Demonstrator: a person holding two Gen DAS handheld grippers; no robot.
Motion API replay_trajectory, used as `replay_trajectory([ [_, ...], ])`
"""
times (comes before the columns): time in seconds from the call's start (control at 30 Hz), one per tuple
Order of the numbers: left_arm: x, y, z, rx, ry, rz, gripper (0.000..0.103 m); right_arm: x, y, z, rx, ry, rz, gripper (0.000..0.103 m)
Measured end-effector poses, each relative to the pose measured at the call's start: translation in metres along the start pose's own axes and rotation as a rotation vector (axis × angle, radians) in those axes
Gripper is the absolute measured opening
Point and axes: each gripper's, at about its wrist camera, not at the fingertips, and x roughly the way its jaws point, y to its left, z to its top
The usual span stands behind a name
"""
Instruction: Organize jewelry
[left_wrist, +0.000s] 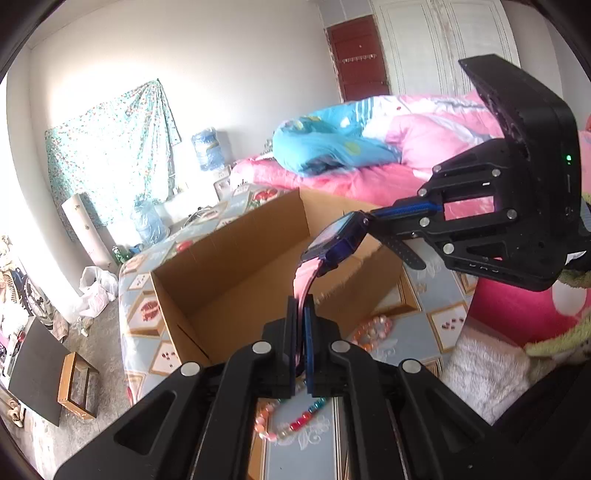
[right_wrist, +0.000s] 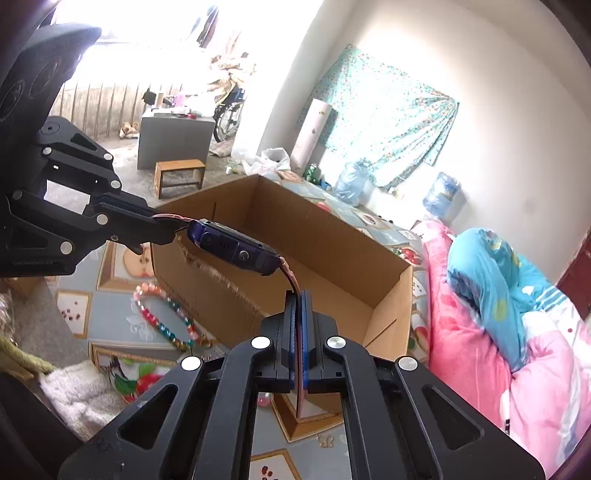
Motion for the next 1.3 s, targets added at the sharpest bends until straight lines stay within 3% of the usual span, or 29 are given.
replay_trajectory([
  [0.07,0.005,0.018,0.019,-0.048,0.011,-0.023,0.004,0.031,-0.032,0.021,0.054,0.028,0.062,0.001],
  [0.17,0.041,0.051,0.049,-0.167,0.095,-0.08,0.004,0.072,-0.057,0.047,0.117,0.139,0.135,0.001],
  [0.23,0.073,0.069,0.056,-0.2,0.167,-0.054,0.004,0.107,-0.063,0.05,0.141,0.238,0.174,0.001],
  [0.47,0.172,0.108,0.042,-0.289,0.459,-0.096,0.005,0.215,-0.065,0.047,0.14,0.577,0.304,0.001],
  [0.6,0.197,0.116,0.038,-0.282,0.552,-0.082,0.013,0.259,-0.063,0.038,0.154,0.716,0.393,0.001],
  [0.67,0.198,0.125,0.039,-0.313,0.541,-0.072,0.028,0.274,-0.061,0.033,0.151,0.769,0.399,0.001],
  [0.77,0.182,0.139,0.04,-0.364,0.468,-0.05,0.04,0.289,-0.059,0.025,0.12,0.827,0.385,0.001],
  [1.0,0.12,0.157,0.028,-0.494,0.287,0.03,0.052,0.289,-0.061,0.028,0.094,0.81,0.364,0.002],
  [1.1,0.101,0.158,0.021,-0.53,0.243,0.06,0.054,0.288,-0.063,0.031,0.083,0.794,0.309,0.011],
  [1.3,0.072,0.153,0.004,-0.572,0.195,0.106,0.059,0.267,-0.065,0.039,0.104,0.74,0.238,0.013],
])
